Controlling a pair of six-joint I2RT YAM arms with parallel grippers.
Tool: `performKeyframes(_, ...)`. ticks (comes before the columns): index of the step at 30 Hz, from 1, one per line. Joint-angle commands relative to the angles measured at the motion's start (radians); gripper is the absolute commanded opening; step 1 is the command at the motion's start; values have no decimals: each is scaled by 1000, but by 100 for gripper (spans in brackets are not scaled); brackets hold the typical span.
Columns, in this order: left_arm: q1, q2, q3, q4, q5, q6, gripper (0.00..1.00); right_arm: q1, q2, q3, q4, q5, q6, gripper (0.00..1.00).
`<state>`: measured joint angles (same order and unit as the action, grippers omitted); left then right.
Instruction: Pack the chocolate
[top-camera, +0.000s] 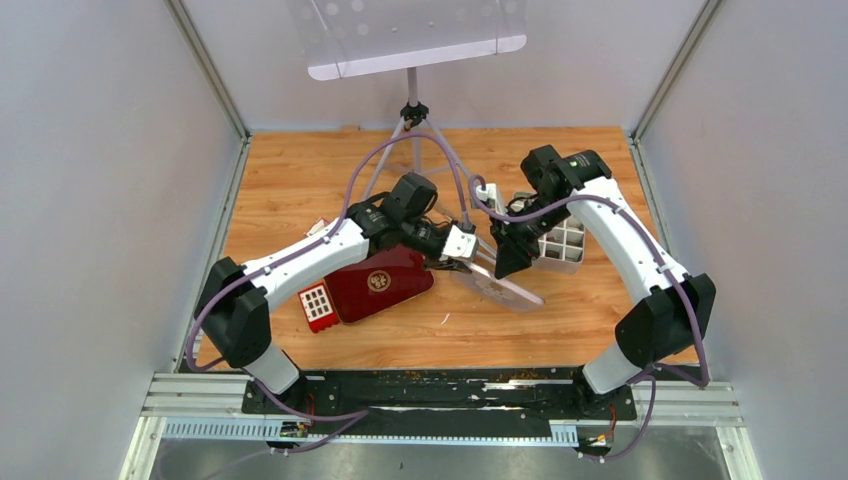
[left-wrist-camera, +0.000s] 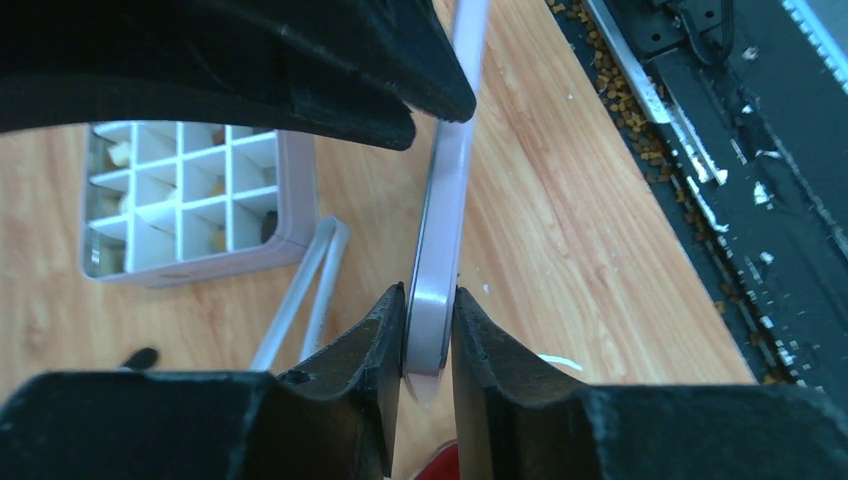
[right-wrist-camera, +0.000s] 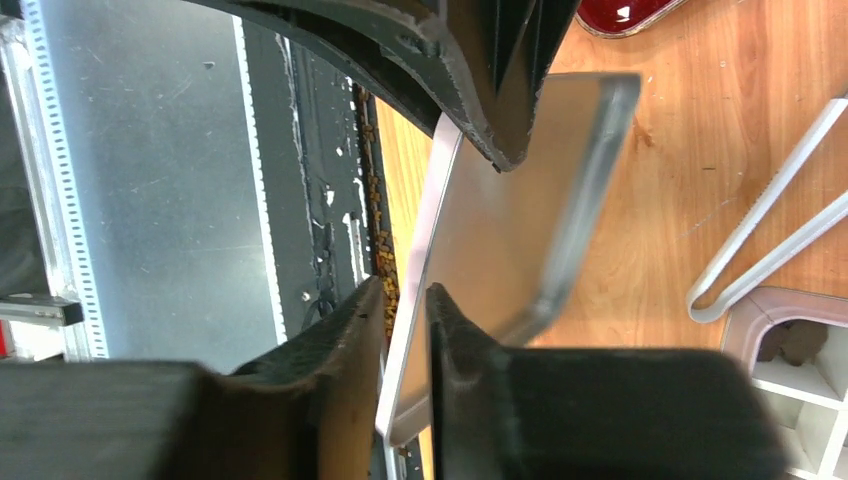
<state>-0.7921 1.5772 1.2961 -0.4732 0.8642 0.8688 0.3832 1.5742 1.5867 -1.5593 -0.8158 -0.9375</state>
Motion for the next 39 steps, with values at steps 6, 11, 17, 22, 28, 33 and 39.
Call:
performKeyframes(6, 21, 16, 31, 60, 25, -201, 25, -191, 5, 166, -7, -3, -118, 39)
performKeyframes(11, 40, 13, 28, 77, 22, -283, 22, -295, 145, 208, 233, 174, 12, 39)
performKeyframes(17, 79, -26, 20, 53, 31, -312, 18, -304, 283, 78, 863, 580, 150, 34)
performKeyframes(22, 126, -84, 25, -27, 30, -281, 16, -313, 482, 207, 1015, 776, 270, 30)
performKeyframes(28, 151, -161, -11, -56, 8, -281, 15, -319, 552, 228, 1044, 767, 239, 30)
performKeyframes(33, 167, -201, -36, 25, -10, -373, 15, -322, 619, 238, 1006, 789, 195, 30)
performKeyframes(39, 185, -211, -1, 79, 23, -471, 15, -315, 624, 224, 767, 677, 210, 26)
